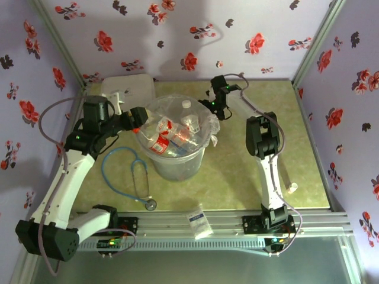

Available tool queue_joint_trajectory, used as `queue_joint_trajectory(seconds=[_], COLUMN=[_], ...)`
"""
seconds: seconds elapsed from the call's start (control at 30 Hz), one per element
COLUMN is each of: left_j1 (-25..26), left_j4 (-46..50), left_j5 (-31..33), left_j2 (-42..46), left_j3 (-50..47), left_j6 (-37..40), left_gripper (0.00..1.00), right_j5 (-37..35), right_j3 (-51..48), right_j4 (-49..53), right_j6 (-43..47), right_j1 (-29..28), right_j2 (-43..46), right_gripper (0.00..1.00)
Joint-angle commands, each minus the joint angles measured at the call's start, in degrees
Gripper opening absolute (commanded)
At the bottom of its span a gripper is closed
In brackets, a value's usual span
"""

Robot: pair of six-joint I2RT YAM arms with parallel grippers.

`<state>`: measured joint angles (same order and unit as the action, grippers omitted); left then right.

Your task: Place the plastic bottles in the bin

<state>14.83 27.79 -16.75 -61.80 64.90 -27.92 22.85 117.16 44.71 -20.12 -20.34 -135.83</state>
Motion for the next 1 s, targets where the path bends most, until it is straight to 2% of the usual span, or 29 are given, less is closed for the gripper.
queue_joint_trajectory(seconds=[0.0, 0.1, 0.4, 0.73, 0.9, 0.97], left_j1=[-0.06, -0.06, -0.07, -0.42, -0.55, -0.53], left_j4=[1.30, 1.21, 1.27, 0.98, 0.01, -0.65], left_j5=[-0.47, -0.39, 0.43, 0.95, 1.01, 1.01], left_j2=[-0.42, -0.04, 1.71, 2.26, 0.78, 0.54], left_j3=[1.19, 0.89, -0.98, -2.06, -1.81, -1.96], left_j6=[1.57, 1.48, 1.97, 1.98, 1.82, 1.51], left_gripper=[0.78, 0.78, 0.78, 0.79, 0.78, 0.79], right_j5=[-1.14, -1.28, -8.79, -12.04, -10.45, -9.94], right_j3=[-3.67, -7.12, -14.95, -39.55, -42.80, -42.78], right_j4=[1.02, -1.05, 1.07, -5.43, -3.68, -2.83], right_j6=[-2.92, -4.09, -2.83, -9.03, -9.18, -8.18], right_j1=[1.46, 2.55, 3.85, 8.20, 8.14, 8.08], right_j2=[0.04, 2.06, 7.15, 24.27, 28.46, 29.94], right_gripper=[0.94, 0.87, 0.83, 0.84, 0.87, 0.91])
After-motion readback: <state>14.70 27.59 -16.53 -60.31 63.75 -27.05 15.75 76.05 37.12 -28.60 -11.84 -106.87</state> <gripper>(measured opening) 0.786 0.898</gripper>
